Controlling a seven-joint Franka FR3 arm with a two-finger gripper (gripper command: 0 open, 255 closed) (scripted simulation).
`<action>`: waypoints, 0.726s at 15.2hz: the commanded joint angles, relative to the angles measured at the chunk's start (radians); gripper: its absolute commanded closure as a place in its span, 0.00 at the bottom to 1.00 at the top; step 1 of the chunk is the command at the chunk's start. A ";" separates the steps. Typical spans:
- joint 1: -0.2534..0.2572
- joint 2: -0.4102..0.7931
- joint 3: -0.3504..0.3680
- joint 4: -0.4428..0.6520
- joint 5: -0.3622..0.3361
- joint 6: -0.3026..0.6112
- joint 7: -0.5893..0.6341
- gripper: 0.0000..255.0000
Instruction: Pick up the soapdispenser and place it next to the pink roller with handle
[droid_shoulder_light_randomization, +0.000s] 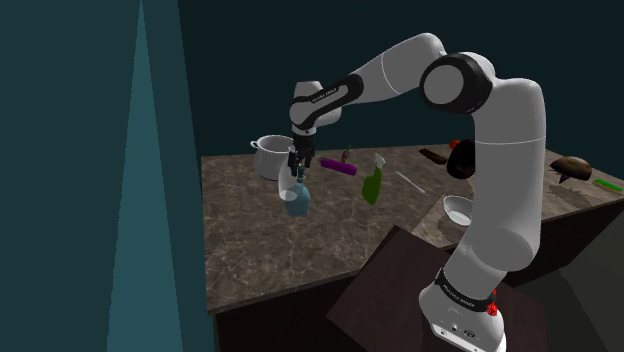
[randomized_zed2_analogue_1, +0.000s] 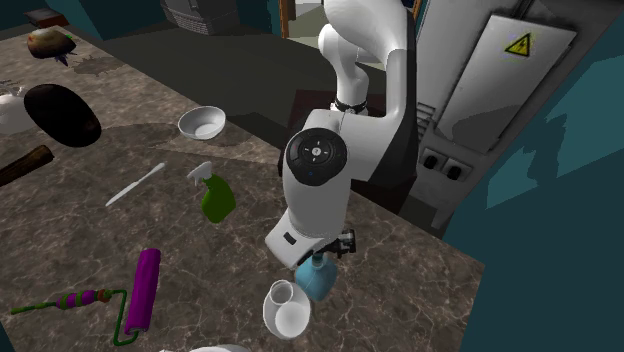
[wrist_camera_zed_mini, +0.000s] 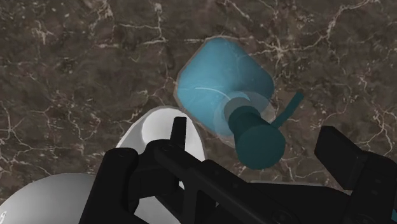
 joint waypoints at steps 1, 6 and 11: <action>0.000 0.005 0.000 -0.003 0.001 0.008 0.000 0.00; 0.000 0.005 0.000 -0.003 0.001 0.008 0.000 0.00; 0.000 0.005 0.000 -0.003 0.001 0.008 0.000 1.00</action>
